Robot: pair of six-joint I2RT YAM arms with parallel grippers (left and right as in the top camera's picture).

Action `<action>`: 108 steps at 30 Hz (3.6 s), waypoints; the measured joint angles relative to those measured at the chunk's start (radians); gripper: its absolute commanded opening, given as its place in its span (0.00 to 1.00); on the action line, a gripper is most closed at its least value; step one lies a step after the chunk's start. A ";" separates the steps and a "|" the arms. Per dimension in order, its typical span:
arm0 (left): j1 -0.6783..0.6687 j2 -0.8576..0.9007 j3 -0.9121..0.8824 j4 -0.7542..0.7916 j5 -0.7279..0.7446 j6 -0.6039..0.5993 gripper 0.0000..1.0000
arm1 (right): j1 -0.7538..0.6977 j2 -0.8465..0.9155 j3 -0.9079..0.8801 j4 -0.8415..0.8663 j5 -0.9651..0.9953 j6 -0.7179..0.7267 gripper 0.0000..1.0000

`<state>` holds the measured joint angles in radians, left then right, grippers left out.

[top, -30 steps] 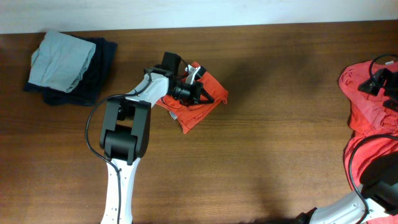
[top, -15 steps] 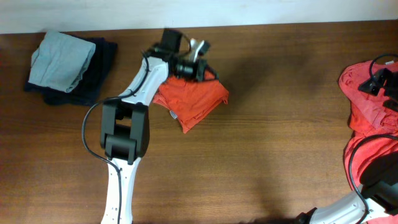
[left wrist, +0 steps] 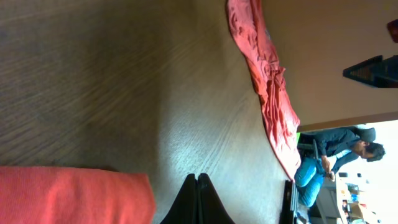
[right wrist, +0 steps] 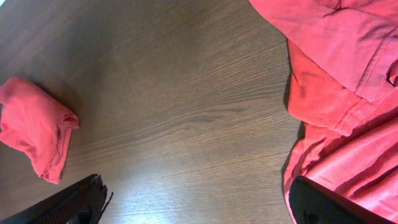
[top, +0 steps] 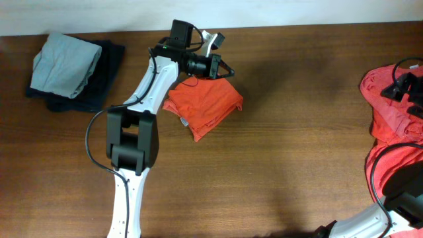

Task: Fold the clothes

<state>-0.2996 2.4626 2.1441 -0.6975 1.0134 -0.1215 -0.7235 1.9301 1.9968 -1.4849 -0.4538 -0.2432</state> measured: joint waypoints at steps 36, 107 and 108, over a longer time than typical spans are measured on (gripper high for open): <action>-0.030 0.197 0.305 -0.319 0.039 -0.129 0.00 | 0.000 0.000 0.000 0.000 0.000 0.000 0.99; 0.047 0.221 0.240 -0.092 -0.328 -0.217 0.01 | 0.000 0.000 0.000 0.000 0.000 0.000 0.99; 0.049 0.224 0.245 -0.092 -0.312 -0.217 0.01 | 0.000 0.000 0.000 0.000 0.000 0.000 0.99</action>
<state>-0.2504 2.6862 2.3886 -0.7891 0.7010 -0.3382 -0.7235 1.9301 1.9968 -1.4849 -0.4538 -0.2432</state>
